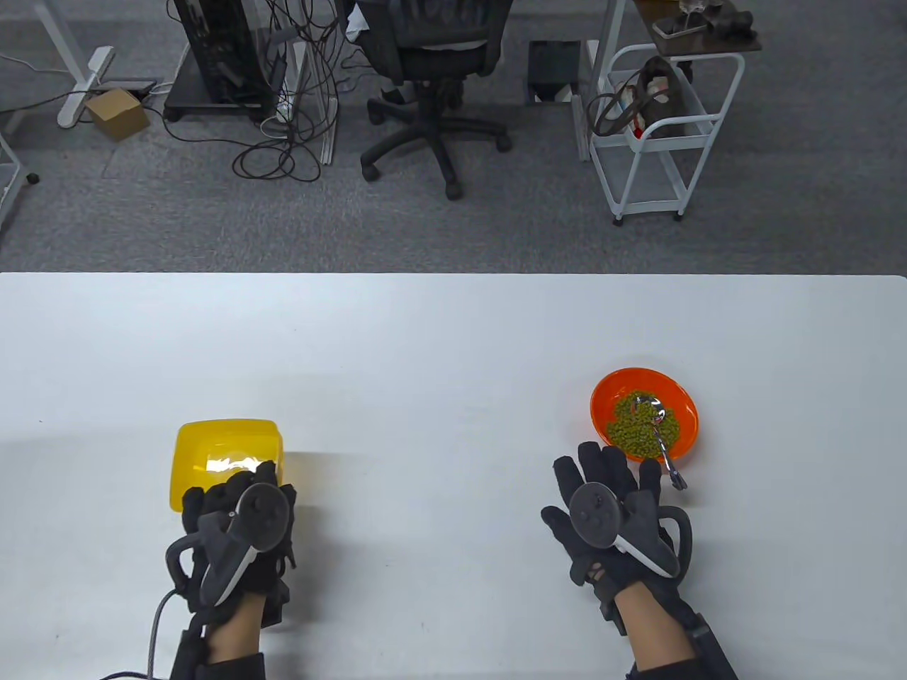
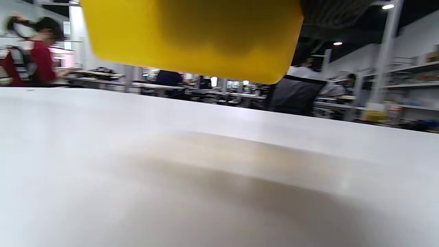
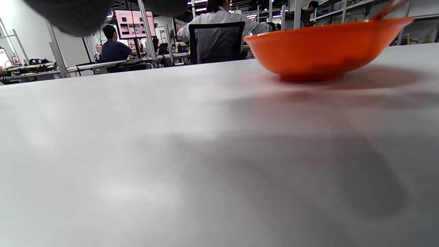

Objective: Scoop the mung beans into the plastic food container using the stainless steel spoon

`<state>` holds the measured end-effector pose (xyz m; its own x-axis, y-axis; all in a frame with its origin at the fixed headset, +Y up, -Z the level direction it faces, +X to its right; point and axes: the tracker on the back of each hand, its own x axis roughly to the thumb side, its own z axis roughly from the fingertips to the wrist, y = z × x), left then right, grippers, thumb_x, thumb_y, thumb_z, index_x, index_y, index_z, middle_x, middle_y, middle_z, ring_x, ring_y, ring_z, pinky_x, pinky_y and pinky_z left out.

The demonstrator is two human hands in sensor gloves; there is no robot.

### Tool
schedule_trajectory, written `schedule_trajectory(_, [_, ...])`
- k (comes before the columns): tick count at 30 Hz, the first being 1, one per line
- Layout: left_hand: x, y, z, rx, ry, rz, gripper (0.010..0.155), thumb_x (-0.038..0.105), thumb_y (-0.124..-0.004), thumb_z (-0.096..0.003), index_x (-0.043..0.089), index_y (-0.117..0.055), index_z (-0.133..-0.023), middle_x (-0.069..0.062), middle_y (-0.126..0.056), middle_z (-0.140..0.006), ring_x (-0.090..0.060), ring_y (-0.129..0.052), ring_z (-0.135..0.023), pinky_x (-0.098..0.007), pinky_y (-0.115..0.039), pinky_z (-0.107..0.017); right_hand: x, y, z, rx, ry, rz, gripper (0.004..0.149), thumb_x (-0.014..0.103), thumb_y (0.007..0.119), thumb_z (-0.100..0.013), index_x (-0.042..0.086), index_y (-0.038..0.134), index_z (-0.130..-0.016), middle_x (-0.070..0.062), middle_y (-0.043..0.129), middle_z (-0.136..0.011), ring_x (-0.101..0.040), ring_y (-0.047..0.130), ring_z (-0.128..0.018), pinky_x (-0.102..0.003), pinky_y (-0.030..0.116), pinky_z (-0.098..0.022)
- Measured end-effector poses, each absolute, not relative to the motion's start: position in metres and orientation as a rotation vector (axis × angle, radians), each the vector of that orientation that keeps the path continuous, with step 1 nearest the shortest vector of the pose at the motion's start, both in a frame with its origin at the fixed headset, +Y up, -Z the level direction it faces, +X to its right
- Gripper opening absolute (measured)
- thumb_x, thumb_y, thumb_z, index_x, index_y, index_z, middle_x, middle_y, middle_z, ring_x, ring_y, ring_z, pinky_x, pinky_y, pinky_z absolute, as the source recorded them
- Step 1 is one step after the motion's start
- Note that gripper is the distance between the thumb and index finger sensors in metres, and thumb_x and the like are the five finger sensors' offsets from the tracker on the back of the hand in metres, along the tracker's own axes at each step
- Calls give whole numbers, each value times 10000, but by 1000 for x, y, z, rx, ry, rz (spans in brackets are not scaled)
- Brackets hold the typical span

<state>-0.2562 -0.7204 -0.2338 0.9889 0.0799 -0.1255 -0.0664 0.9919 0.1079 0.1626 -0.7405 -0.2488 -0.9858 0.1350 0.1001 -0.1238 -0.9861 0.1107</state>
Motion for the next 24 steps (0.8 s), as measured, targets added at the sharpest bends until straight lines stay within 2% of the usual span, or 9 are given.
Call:
schedule_trajectory(2, [-240,-716,-231,132,42,62,506,499,-699,-480,402,-601,-966,65,-676,-1033,-271,-580,-1049,-605,-235,-767,163,-741,-249,162,157,3002,724,634,631,-476,343,348,-1075,23,122,-1147,-332,160,-1075,-676,48,-694])
schedule_trajectory(4, [-220,-712,-227,153,-29,53,491,503,-703,-478,400,-618,-951,83,-734,-987,-247,-632,-1029,-590,-271,-778,162,-741,-249,163,157,3003,724,634,630,-477,343,344,-1075,22,122,-1147,-332,160,-1076,-675,47,-694])
schedule_trajectory(9, [-176,-713,-217,197,-244,-28,455,484,-711,-475,438,-622,-918,116,-704,-1029,-230,-530,-1100,-581,-255,-776,163,-741,-249,163,155,3000,725,633,631,-477,342,344,-1075,22,122,-1147,-332,161,-1075,-675,48,-694])
schedule_trajectory(16, [-145,-717,-211,193,-337,7,437,467,-717,-464,460,-634,-893,114,-721,-1057,-239,-481,-1130,-562,-292,-788,163,-741,-249,159,154,2994,725,633,632,-476,343,345,-1075,22,120,-1147,-333,157,-1076,-675,47,-695])
schedule_trajectory(22, [-132,-732,-211,210,-403,-155,427,472,-736,-448,483,-649,-866,154,-713,-1076,-202,-487,-1115,-515,-375,-800,164,-741,-249,158,157,2993,726,634,631,-476,341,343,-1076,22,121,-1147,-332,158,-1076,-675,47,-694])
schedule_trajectory(24, [-128,-738,-213,163,-400,-159,422,466,-743,-444,491,-661,-858,149,-687,-1094,-205,-480,-1113,-513,-378,-800,164,-741,-249,156,164,2994,725,634,629,-478,342,343,-1076,22,117,-1147,-333,157,-1074,-675,46,-693])
